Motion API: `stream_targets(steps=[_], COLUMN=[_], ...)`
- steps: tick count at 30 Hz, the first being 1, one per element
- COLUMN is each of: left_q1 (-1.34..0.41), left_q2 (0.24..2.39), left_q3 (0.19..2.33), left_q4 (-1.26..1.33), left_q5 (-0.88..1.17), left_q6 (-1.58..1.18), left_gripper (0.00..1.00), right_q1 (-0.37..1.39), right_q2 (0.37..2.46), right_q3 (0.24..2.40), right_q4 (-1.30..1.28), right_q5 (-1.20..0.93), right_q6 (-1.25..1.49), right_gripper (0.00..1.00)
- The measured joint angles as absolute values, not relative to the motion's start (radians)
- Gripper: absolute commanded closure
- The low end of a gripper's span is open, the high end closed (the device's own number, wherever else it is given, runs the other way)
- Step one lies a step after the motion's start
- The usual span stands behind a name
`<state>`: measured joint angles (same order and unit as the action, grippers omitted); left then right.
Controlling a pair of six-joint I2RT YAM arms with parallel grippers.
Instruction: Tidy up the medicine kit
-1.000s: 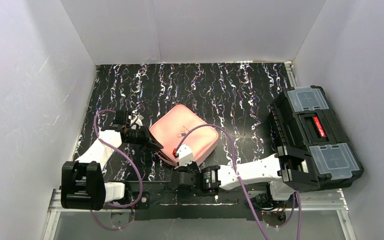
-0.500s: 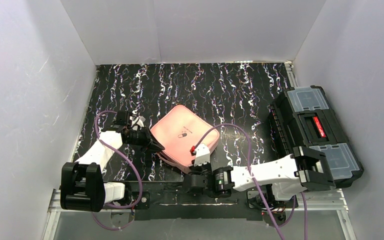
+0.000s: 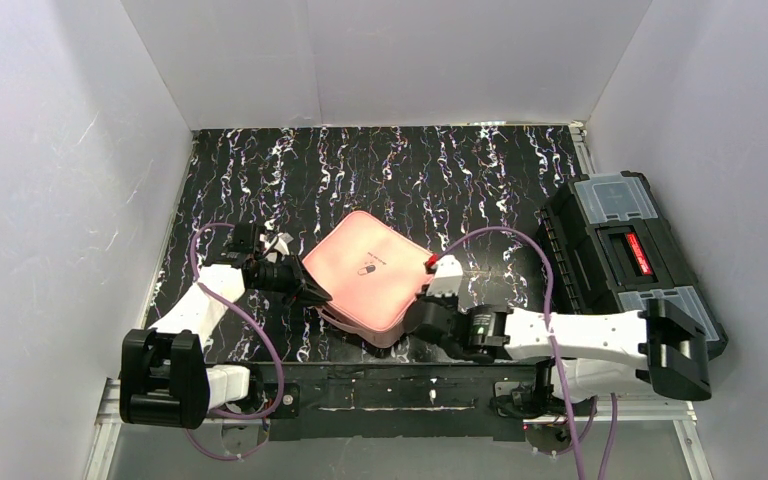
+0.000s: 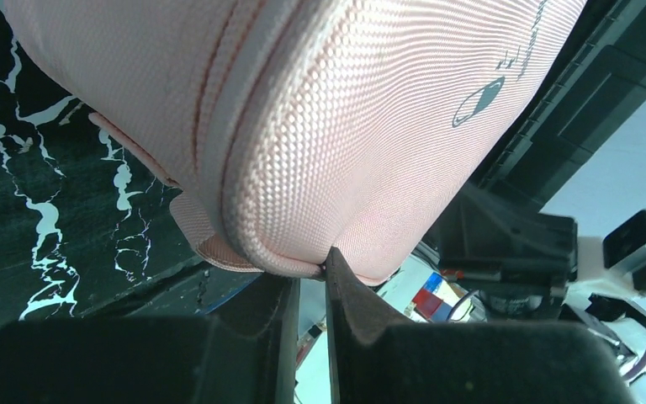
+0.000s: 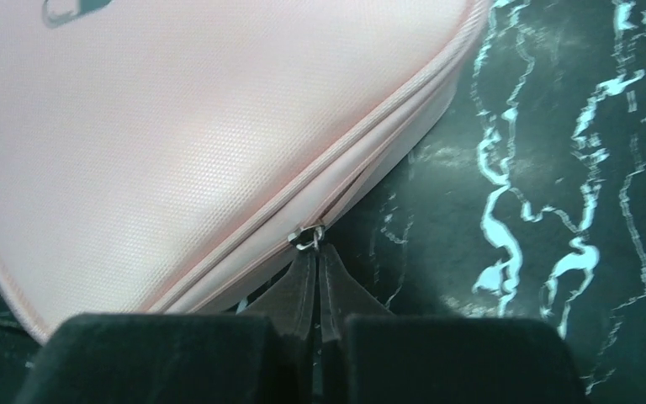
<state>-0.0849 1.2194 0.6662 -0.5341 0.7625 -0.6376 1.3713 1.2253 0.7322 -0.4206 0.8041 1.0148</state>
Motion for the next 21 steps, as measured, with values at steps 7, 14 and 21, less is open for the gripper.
stream_targets(steps=[7,14,21], left_q1=[-0.084,-0.085,-0.085], left_q2=[1.214,1.213,1.181], left_q3=[0.666,0.666,0.667], left_q4=[-0.533,-0.525,-0.522], left_q5=[0.763,0.767,0.767], left_q6=[-0.624,-0.621,-0.621], left_gripper=[1.0,1.0,1.0], right_q1=[1.16,1.011,0.911], right_q2=[1.104,1.109,1.187], right_q3=[0.646,0.639,0.669], right_q4=[-0.357,-0.282,-0.231], right_q5=[0.725,0.617,0.512], right_q6=[0.827,0.685,0.619], right_gripper=[0.99,0.99,0.99])
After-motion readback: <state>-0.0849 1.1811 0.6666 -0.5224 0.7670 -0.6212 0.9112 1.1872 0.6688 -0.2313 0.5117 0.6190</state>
